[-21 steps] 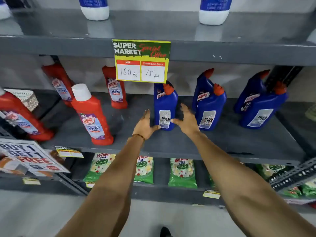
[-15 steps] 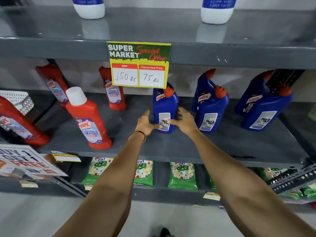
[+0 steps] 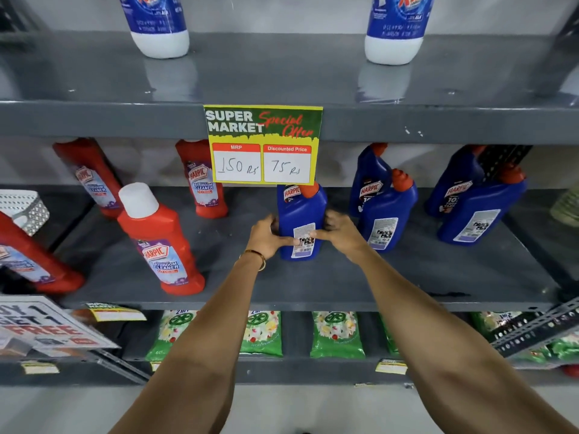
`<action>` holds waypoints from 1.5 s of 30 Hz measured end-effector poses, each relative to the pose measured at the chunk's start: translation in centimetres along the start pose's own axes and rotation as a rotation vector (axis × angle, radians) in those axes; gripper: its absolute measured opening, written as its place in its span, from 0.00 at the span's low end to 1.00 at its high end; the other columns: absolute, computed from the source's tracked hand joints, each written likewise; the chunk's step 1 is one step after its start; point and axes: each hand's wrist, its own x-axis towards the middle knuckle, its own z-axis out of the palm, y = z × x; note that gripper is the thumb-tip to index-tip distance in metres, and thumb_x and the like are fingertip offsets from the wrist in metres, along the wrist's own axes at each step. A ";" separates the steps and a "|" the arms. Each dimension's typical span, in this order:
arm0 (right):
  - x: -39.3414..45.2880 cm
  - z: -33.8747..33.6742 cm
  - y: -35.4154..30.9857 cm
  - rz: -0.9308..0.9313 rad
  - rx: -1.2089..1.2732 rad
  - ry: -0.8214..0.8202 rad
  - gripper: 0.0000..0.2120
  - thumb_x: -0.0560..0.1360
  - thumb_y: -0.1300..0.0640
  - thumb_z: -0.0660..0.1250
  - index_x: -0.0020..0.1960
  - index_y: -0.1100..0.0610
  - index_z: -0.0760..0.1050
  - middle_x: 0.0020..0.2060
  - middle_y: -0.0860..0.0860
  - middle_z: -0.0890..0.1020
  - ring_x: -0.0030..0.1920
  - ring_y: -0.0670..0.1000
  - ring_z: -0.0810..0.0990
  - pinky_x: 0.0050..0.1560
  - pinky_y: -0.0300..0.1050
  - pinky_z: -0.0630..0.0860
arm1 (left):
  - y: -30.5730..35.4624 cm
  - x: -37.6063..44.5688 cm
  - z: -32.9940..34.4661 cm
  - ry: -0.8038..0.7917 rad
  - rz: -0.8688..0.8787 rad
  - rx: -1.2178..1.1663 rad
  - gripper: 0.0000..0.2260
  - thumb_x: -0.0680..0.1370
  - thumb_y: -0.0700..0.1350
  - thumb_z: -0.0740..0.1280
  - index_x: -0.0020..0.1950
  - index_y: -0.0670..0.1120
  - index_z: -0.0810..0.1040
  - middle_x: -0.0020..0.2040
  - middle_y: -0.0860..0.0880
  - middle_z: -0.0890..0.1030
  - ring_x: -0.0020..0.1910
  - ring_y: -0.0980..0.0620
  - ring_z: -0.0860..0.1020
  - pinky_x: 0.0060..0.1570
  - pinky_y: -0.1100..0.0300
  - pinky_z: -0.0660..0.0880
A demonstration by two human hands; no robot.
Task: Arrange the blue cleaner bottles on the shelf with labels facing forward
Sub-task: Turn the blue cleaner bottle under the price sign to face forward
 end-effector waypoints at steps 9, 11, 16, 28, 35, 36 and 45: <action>-0.4 0.7 -1.9 -0.029 0.027 0.020 0.31 0.65 0.63 0.75 0.65 0.54 0.69 0.55 0.48 0.80 0.52 0.47 0.80 0.49 0.37 0.77 | 0.5 -1.4 0.7 0.226 0.131 0.066 0.21 0.60 0.45 0.80 0.43 0.43 0.72 0.41 0.44 0.81 0.37 0.47 0.77 0.35 0.59 0.76; -0.2 1.4 -2.2 -0.036 0.007 0.039 0.35 0.61 0.58 0.78 0.65 0.51 0.68 0.57 0.48 0.79 0.56 0.47 0.78 0.57 0.44 0.76 | 0.9 -1.7 1.4 0.278 0.157 0.133 0.19 0.61 0.47 0.78 0.42 0.46 0.71 0.40 0.45 0.81 0.36 0.49 0.76 0.32 0.62 0.72; -0.2 2.2 -2.5 -0.042 -0.043 0.117 0.42 0.58 0.52 0.79 0.68 0.52 0.63 0.62 0.52 0.77 0.60 0.51 0.75 0.62 0.49 0.73 | 1.3 -2.4 2.3 0.303 0.198 0.239 0.17 0.64 0.49 0.75 0.44 0.45 0.71 0.43 0.47 0.80 0.37 0.51 0.74 0.32 0.68 0.66; -1.0 0.5 -2.7 -0.026 0.049 -0.007 0.31 0.58 0.55 0.79 0.59 0.53 0.73 0.54 0.49 0.82 0.56 0.51 0.80 0.54 0.44 0.77 | 0.3 -1.3 -2.3 -0.230 -0.111 -0.316 0.13 0.69 0.41 0.74 0.50 0.49 0.76 0.57 0.44 0.80 0.57 0.48 0.77 0.55 0.56 0.76; -1.2 -0.5 -3.1 0.006 0.330 -0.245 0.19 0.68 0.65 0.71 0.57 0.53 0.76 0.48 0.47 0.85 0.53 0.49 0.82 0.54 0.43 0.77 | -0.4 -2.1 -2.2 -0.597 -0.246 -0.509 0.27 0.66 0.46 0.73 0.64 0.45 0.73 0.60 0.47 0.79 0.59 0.49 0.78 0.65 0.51 0.70; -1.2 -0.6 -3.1 0.009 0.352 -0.262 0.19 0.68 0.65 0.70 0.57 0.54 0.76 0.48 0.48 0.84 0.52 0.49 0.82 0.54 0.43 0.77 | -0.4 -2.1 -2.1 -0.625 -0.236 -0.515 0.27 0.64 0.48 0.74 0.62 0.47 0.74 0.56 0.48 0.81 0.56 0.50 0.79 0.63 0.51 0.72; -1.3 -0.3 -3.2 -0.002 0.513 -0.318 0.23 0.70 0.60 0.65 0.65 0.55 0.71 0.58 0.54 0.78 0.57 0.52 0.78 0.60 0.48 0.76 | 0.6 -1.6 -1.1 -0.555 -0.187 -0.467 0.13 0.74 0.40 0.67 0.58 0.47 0.77 0.52 0.49 0.82 0.53 0.51 0.81 0.48 0.51 0.81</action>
